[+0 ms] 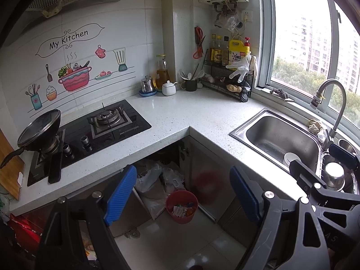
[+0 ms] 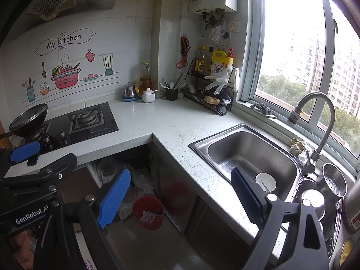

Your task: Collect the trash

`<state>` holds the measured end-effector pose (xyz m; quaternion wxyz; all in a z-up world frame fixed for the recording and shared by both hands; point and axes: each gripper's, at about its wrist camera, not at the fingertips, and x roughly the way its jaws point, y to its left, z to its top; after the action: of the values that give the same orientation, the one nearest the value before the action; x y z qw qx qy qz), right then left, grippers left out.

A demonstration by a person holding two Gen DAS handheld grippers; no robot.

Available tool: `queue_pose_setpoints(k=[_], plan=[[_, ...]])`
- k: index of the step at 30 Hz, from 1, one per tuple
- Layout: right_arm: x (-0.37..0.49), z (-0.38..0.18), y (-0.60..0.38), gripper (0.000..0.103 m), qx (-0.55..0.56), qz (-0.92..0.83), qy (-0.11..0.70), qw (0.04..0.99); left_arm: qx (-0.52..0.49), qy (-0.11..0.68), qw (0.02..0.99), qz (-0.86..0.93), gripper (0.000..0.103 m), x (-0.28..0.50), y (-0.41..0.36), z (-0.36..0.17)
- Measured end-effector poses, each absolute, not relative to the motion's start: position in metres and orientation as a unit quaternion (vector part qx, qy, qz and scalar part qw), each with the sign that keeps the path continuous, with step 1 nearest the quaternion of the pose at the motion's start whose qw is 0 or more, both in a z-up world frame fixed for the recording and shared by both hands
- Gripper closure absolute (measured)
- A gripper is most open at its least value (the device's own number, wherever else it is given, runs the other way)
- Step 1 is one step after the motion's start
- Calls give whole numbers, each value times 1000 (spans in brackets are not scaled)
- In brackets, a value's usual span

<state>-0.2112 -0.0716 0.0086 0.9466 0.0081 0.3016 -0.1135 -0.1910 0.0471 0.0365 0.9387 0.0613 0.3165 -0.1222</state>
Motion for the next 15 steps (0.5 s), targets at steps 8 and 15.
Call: queue_pose_setpoints(k=[8,15], plan=[[-212,5,-66,13,8,-117,305,945,50,325,937,-122,20,-192,48,31],[-211,3,-66,13,12,-118,309,943,62,319,938,-119,20,-194,45,30]])
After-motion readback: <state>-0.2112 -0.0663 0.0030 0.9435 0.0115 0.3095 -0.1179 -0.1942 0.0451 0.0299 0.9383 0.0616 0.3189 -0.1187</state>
